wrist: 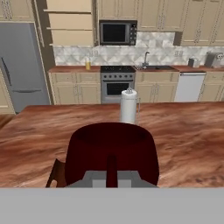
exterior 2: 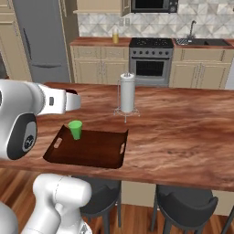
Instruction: There is a tray on the dining counter. Grab the cup, mug, and pitcher and place them on the tray. The pitcher may be placed next to the tray if it cannot fit the tray.
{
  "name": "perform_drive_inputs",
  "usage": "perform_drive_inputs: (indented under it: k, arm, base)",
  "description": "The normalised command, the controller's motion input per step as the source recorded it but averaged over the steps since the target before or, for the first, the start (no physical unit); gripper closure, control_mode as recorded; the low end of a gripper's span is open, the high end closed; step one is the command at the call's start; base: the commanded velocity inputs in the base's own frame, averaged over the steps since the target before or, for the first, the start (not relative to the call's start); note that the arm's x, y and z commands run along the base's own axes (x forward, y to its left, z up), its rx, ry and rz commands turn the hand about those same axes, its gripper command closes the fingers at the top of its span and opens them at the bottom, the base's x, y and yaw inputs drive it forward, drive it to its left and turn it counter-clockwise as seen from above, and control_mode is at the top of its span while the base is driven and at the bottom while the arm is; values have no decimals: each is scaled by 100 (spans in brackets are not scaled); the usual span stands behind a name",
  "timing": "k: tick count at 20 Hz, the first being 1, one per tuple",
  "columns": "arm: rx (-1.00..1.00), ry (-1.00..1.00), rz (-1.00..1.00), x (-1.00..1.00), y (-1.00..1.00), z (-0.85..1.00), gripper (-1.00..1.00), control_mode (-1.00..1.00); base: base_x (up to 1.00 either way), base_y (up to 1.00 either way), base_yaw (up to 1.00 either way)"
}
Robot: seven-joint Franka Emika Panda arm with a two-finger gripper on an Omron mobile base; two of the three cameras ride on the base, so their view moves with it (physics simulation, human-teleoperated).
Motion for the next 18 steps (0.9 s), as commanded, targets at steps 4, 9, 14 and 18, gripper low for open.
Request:
perform_drive_inputs:
  k: [4, 9, 14, 18]
  arm:
    - [0, 0, 0, 0, 0, 0, 100, 100]
    - [0, 0, 0, 0, 0, 0, 100, -100]
    - [0, 0, 0, 0, 0, 0, 100, -100]
    - [0, 0, 4, 0, 0, -25, 100, -100]
  base:
    - [20, 14, 0]
    - [0, 1, 0]
    - [0, 0, 0]
    - [0, 0, 0]
